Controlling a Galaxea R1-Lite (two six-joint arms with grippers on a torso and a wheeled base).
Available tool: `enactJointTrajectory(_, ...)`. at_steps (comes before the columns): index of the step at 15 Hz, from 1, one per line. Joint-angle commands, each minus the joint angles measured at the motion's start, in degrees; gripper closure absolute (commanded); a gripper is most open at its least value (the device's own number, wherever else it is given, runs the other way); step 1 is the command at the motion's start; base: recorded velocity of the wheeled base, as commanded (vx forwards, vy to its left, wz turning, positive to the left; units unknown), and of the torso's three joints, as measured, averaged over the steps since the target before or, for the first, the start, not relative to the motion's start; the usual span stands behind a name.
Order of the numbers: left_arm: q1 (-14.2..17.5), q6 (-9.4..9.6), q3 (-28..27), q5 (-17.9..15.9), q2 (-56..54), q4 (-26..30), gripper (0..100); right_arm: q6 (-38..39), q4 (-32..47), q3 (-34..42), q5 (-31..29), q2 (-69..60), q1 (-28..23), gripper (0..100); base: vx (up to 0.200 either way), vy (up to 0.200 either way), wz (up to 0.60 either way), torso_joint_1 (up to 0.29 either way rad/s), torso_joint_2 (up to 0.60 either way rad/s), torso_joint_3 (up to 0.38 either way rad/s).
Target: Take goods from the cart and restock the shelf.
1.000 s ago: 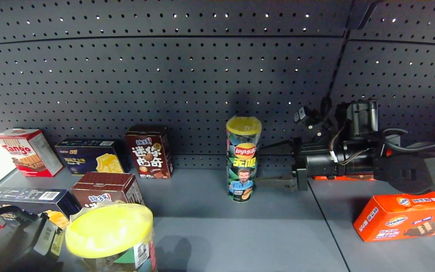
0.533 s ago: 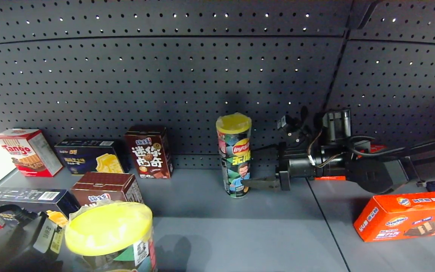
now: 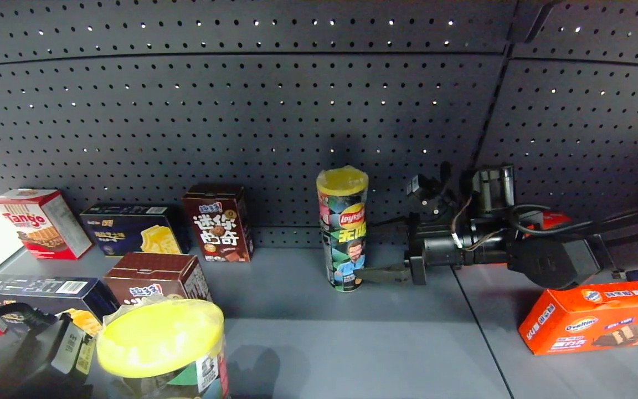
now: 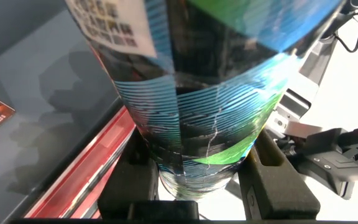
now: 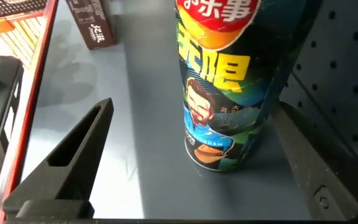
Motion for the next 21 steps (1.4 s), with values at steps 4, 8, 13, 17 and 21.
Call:
enactJointTrajectory(4, 0.06, -0.02, 1.58, 0.03, -0.6, 0.02, 100, -0.12, -0.08, 5.69, 0.07, -5.63, 1.43, 0, 0.0, 0.0, 0.0, 0.0, 0.0, 0.0)
enactJointTrajectory(8, 0.06, -0.02, 1.66, -0.06, -0.6, 0.02, 100, 0.06, -1.66, 8.41, -0.46, -7.74, 1.26, 0, 0.0, 0.0, 0.0, 0.0, 0.0, 0.0)
enactJointTrajectory(13, 0.06, -0.02, 1.75, -0.06, -0.95, 0.02, 100, 0.23, -1.66, 8.06, -0.63, -8.62, -1.11, 0, 0.0, 0.0, 0.0, 0.0, 0.0, 0.0)
enactJointTrajectory(17, 0.06, -0.02, 2.01, 0.03, -1.04, 0.02, 100, 0.15, -1.84, 5.86, -0.63, -4.49, -1.82, 0, 0.0, 0.0, 0.0, 0.0, 0.0, 0.0)
enactJointTrajectory(21, 0.5, -0.02, 2.45, 0.03, -1.13, 0.02, 100, 0.23, -3.51, 1.64, -0.55, 1.84, -0.85, 0, 0.0, 0.0, 0.0, 0.0, 0.0, 0.0)
